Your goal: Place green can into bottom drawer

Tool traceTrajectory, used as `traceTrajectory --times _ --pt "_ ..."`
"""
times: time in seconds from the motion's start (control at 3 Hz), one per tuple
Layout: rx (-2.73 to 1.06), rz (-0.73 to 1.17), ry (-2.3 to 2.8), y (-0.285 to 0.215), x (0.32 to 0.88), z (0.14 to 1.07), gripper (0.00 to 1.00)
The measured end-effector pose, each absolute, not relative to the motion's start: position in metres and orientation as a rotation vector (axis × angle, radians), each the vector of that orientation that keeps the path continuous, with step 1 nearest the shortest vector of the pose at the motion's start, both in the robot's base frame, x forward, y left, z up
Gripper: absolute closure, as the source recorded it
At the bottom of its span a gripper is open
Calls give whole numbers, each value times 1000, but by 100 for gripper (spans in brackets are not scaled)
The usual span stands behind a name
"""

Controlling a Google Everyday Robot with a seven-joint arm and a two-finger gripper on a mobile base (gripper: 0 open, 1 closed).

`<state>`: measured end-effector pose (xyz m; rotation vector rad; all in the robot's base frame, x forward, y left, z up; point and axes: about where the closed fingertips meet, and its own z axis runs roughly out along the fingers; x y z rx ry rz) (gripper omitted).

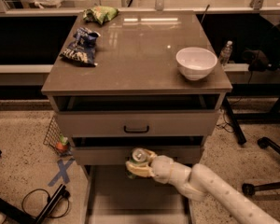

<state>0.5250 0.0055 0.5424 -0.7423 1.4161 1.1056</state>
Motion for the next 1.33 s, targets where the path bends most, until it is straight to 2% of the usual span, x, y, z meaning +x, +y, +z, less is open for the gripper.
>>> traceTrajectory --times 0.33,0.67,1.0,1.33 --pt "-836 1144 1379 70 538 485 100" --pt "-952 1133 1370 102 522 433 100" --pt "-952 1133 1370 103 522 433 100" --pt "-1023 1110 1351 130 528 409 100"
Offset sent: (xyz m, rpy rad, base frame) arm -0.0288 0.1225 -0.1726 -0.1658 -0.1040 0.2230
